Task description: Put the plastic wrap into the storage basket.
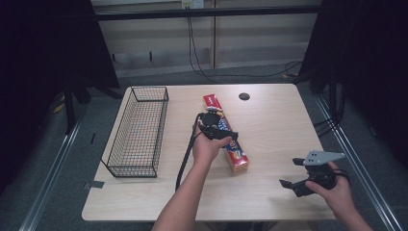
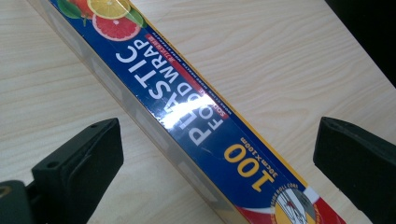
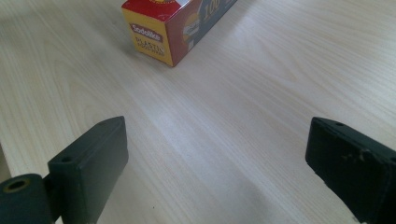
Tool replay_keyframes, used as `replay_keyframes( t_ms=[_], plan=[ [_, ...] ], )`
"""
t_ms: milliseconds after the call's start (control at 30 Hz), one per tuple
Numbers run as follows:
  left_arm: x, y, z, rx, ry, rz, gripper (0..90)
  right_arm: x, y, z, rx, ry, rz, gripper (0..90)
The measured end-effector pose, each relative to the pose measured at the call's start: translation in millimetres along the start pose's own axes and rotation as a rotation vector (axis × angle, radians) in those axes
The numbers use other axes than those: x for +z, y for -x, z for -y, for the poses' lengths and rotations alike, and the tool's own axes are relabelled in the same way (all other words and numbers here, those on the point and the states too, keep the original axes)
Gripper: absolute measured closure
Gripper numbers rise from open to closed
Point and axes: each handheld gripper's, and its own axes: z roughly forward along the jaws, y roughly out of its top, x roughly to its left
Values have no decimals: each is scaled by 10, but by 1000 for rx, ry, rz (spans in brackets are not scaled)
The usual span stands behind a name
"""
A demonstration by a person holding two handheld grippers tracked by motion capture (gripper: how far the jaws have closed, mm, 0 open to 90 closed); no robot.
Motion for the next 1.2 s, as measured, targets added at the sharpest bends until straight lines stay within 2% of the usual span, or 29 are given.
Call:
replay_keyframes(
  t_ms=[100,267,333,367,400,433,500,700,900,933,1033,1200],
  plan=[
    [57,4,-41,-20,11,-14,15,-6,-1,-6,3,7,-1,60],
    [111,-17,-74,-17,-5,-8,13,-9,1,-6,6,6,4,59],
    [146,-13,-81,-29,-1,-21,13,1,6,1,3,6,-2,59],
    [152,-24,-88,-21,-14,-21,13,5,7,4,-1,5,0,58],
    [172,-18,-93,-39,-4,-27,13,9,5,5,-3,2,1,58],
    [182,-27,-104,-25,-19,-28,14,12,5,4,-7,0,-1,58],
    [210,-17,-113,-43,-12,-38,16,7,2,-1,-8,2,3,58],
    [254,-36,-146,-37,-27,-48,23,-3,10,-7,-4,14,5,57],
    [313,-84,-165,-42,-26,-91,35,-7,19,-3,-8,11,11,57],
    [316,-93,-170,-33,-32,-96,36,-6,20,-3,-10,11,11,57],
    [344,-103,-170,-46,-38,-95,38,-4,22,-1,-7,12,8,57],
    [410,-122,-153,-53,-51,-119,49,-1,26,-1,-9,11,9,57]
  ],
)
